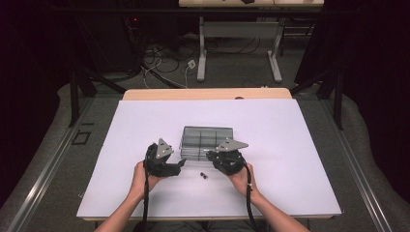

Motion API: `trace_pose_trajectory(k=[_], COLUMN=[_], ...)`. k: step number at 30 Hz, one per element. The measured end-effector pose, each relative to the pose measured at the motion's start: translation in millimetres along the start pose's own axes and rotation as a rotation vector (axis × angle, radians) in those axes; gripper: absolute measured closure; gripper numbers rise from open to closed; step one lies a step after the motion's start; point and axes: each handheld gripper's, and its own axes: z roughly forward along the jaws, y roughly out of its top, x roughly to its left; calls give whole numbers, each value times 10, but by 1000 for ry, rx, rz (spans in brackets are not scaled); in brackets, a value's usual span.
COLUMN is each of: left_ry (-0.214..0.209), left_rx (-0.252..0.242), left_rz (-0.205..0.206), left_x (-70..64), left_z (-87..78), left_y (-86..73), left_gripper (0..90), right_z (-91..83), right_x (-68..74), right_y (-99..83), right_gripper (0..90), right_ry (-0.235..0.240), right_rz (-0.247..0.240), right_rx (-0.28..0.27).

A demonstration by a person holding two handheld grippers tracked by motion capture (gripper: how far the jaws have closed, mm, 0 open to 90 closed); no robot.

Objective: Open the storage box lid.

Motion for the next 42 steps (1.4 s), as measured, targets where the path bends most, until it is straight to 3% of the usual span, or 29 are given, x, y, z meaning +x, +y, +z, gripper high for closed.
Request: trace_pose_trajectory(k=[8, 9, 13, 18, 24, 33, 37, 42], left_ry=[23, 35, 42, 36, 29, 15, 19, 15], left_rx=[0, 6, -29, -64, -91, -94, -95, -97], left_rz=[17, 31, 17, 4, 8, -5, -7, -10], left_x=[-10, -1, 2, 21, 22, 35, 31, 32], left_z=[133, 140, 178, 177, 171, 178, 183, 186], left_y=[85, 92, 87, 57, 30, 12, 10, 7], left_gripper=[541, 560, 603, 626, 626, 625, 620, 611], right_z=[1, 1, 0, -18, -101, -293, -342, -392], right_x=[-1, -2, -2, -19, -88, -192, -224, -266], right_y=[1, 0, 1, 11, -17, -62, -87, -83], right_gripper=[838, 838, 837, 825, 761, 656, 644, 638], right_ry=[0, 0, 0, 1, 8, -10, -16, -52], right_rz=[3, 3, 5, -10, -15, -27, -51, -71], right_rx=[4, 5, 14, 14, 64, 117, 167, 172])
